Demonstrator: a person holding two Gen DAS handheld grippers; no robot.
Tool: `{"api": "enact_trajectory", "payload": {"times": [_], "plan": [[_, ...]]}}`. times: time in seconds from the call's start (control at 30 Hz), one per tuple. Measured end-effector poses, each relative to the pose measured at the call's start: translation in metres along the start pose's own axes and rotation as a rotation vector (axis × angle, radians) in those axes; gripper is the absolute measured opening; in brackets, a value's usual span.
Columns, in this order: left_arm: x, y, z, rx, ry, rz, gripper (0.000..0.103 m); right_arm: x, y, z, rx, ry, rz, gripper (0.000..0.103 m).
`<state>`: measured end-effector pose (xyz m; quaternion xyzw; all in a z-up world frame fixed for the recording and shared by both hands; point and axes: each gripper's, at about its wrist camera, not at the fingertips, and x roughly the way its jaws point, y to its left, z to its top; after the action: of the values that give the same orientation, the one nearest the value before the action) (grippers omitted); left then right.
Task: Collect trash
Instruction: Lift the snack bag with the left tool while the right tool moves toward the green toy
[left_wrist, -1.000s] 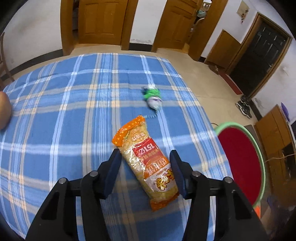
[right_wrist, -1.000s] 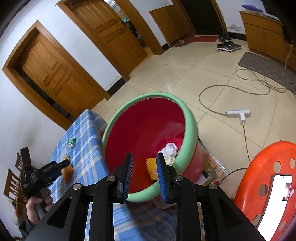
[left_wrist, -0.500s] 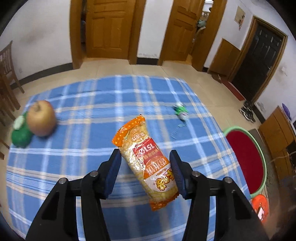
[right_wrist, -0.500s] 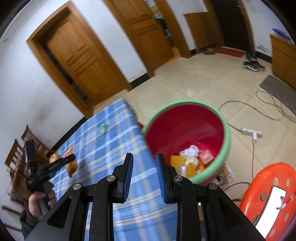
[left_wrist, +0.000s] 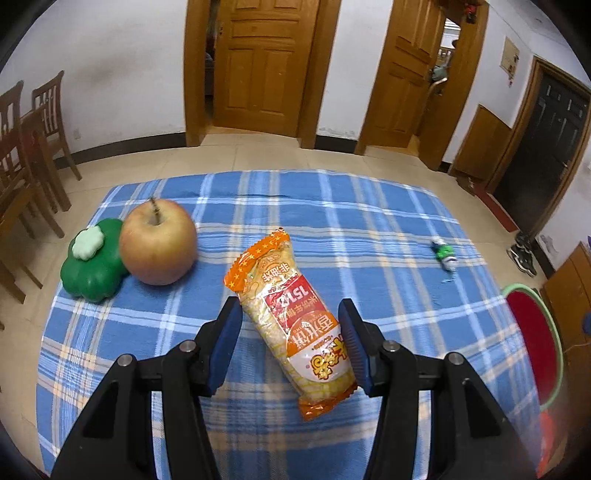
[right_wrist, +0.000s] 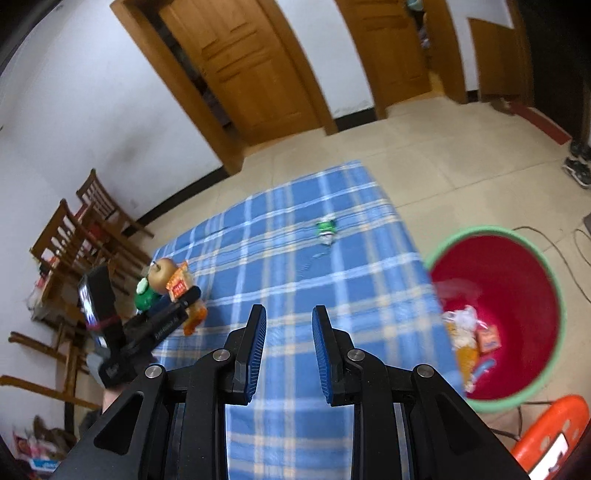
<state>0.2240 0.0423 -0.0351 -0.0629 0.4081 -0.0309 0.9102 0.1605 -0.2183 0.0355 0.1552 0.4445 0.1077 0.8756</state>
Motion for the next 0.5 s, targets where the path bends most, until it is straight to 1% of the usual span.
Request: {"api": "enact_trajectory", "payload": {"times": [0.07, 0.13, 0.23, 0.33, 0.5], "plan": [[0.004, 0.005, -0.002, -0.010, -0.005, 0.007, 0.054, 0.021, 0.005, 0.007, -0.021, 0.000, -0.029, 0.027], [0.007, 0.008, -0.005, -0.012, -0.012, 0.013, 0.054, 0.051, 0.005, 0.014, -0.026, 0.031, -0.046, 0.027], [0.012, 0.011, -0.009, -0.018, -0.021, 0.024, 0.054, 0.085, 0.001, 0.021, -0.021, 0.065, -0.056, 0.027], [0.015, 0.012, -0.012, -0.023, -0.008, 0.003, 0.054, 0.117, 0.000, 0.030, -0.059, 0.054, -0.111, 0.027], [0.016, 0.012, -0.015, -0.025, -0.005, -0.010, 0.054, 0.150, -0.003, 0.043, -0.111, 0.016, -0.197, 0.027]]}}
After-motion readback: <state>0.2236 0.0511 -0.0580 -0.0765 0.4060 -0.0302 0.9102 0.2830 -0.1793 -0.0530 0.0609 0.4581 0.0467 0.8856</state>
